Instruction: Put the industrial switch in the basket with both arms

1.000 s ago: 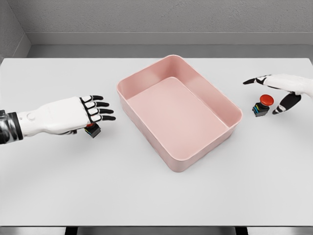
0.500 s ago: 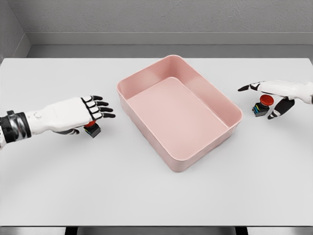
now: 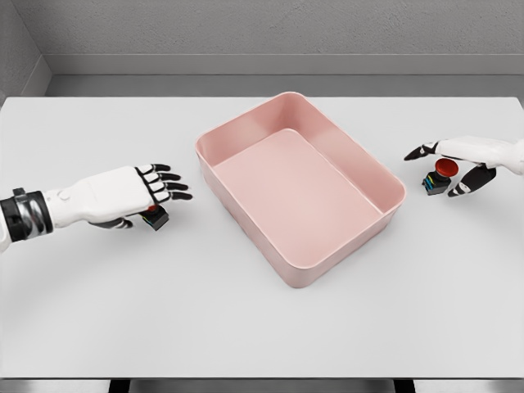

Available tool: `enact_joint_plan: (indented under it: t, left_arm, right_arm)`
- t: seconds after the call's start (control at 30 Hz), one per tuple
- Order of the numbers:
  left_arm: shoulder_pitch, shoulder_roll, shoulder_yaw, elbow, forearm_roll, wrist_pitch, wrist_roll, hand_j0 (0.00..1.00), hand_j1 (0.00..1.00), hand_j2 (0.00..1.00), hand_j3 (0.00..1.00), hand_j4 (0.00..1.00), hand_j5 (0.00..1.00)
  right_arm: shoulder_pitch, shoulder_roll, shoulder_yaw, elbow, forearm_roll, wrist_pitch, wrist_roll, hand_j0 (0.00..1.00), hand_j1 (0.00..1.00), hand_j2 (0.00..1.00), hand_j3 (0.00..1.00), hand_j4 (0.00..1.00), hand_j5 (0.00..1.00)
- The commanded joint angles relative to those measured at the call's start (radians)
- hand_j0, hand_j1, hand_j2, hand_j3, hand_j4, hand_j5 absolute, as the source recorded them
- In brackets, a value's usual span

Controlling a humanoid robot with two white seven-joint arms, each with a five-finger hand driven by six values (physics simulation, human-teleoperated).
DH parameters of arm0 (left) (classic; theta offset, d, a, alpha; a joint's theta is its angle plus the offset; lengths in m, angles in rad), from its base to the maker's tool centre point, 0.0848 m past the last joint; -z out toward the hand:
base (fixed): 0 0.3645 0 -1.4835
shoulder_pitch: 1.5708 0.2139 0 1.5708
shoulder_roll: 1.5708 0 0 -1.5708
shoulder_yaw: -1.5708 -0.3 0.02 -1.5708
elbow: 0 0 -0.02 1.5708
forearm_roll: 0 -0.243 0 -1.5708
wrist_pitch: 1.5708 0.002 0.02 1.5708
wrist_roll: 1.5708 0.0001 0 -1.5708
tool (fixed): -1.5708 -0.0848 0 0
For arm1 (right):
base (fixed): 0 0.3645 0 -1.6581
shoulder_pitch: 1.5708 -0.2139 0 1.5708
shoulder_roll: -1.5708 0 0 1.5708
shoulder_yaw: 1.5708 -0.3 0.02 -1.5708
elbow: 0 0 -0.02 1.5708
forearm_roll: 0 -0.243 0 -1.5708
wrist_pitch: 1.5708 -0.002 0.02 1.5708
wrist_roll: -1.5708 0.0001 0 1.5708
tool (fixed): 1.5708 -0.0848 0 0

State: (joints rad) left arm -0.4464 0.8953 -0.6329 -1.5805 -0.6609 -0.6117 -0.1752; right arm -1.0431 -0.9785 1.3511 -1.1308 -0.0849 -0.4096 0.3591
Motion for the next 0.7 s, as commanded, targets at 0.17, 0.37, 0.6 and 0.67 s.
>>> enact_joint_plan:
  t: [0.17,0.37,0.6,0.67]
  left_arm:
    - [0.002,-0.007,-0.001,0.027,0.006,0.001,0.002,1.0,1.0,1.0,1.0,1.0,1.0]
    - [0.002,-0.01,-0.002,0.037,0.004,0.001,0.002,1.0,1.0,1.0,1.0,1.0,1.0]
    - [0.002,-0.033,-0.007,0.047,-0.002,0.001,0.002,1.0,1.0,1.0,1.0,1.0,1.0]
    - [0.002,-0.033,-0.007,0.047,-0.002,0.001,0.002,1.0,1.0,1.0,1.0,1.0,1.0]
  right_arm:
    - [0.0,0.0,0.0,0.013,-0.003,0.0,0.0,0.7,0.7,0.7,0.7,0.7,0.7]
    - [-0.002,0.0,0.0,0.014,-0.003,0.0,0.0,0.61,0.61,0.61,0.61,0.61,0.61]
    - [-0.002,0.001,0.0,0.019,-0.004,0.0,0.011,0.54,0.54,0.54,0.54,0.54,0.54]
    - [-0.002,0.004,0.0,0.022,-0.004,-0.001,0.011,0.53,0.53,0.53,0.53,0.53,0.53]
